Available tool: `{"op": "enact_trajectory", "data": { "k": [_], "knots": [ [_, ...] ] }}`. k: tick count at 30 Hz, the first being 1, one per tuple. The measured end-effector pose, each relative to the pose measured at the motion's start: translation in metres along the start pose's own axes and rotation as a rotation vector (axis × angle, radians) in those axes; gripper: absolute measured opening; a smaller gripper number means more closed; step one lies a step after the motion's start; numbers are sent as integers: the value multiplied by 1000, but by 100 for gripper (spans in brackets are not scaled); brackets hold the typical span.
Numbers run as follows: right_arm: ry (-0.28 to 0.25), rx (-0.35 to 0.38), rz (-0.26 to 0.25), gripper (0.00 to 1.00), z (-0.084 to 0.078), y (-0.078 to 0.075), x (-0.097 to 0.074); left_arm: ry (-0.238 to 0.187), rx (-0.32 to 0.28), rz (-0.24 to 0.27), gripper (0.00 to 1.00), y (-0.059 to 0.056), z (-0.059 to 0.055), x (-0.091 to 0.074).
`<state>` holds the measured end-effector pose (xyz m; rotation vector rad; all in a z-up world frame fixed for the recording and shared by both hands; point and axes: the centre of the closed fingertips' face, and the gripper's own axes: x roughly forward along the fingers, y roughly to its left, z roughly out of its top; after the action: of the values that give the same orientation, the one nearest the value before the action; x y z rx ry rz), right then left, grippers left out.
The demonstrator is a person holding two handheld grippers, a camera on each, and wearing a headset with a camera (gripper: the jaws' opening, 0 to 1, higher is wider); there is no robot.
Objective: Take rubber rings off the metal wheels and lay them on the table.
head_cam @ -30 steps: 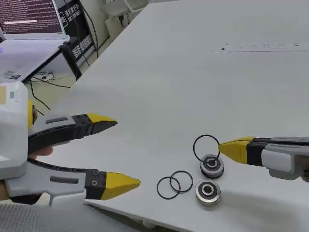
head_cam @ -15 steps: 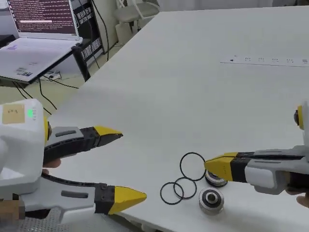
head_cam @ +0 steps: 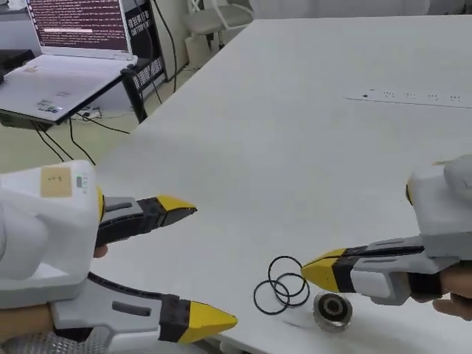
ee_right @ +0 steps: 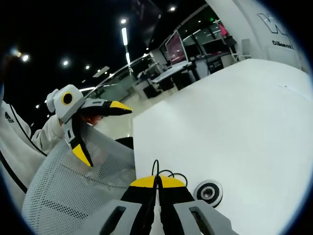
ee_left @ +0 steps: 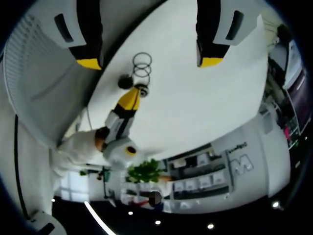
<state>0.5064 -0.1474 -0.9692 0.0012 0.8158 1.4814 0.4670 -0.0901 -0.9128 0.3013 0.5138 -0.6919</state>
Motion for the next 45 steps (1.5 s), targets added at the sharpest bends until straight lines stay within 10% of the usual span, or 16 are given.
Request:
{"op": "enact_trajectory", "data": {
  "k": [17,45],
  "knots": [
    [97,14,-36,0,-21,-13,24,0,-6,11,76,2,-1,0],
    [115,-25,-78,6,-24,-18,11,18,11,20,74,1,-4,1]
  ]
}}
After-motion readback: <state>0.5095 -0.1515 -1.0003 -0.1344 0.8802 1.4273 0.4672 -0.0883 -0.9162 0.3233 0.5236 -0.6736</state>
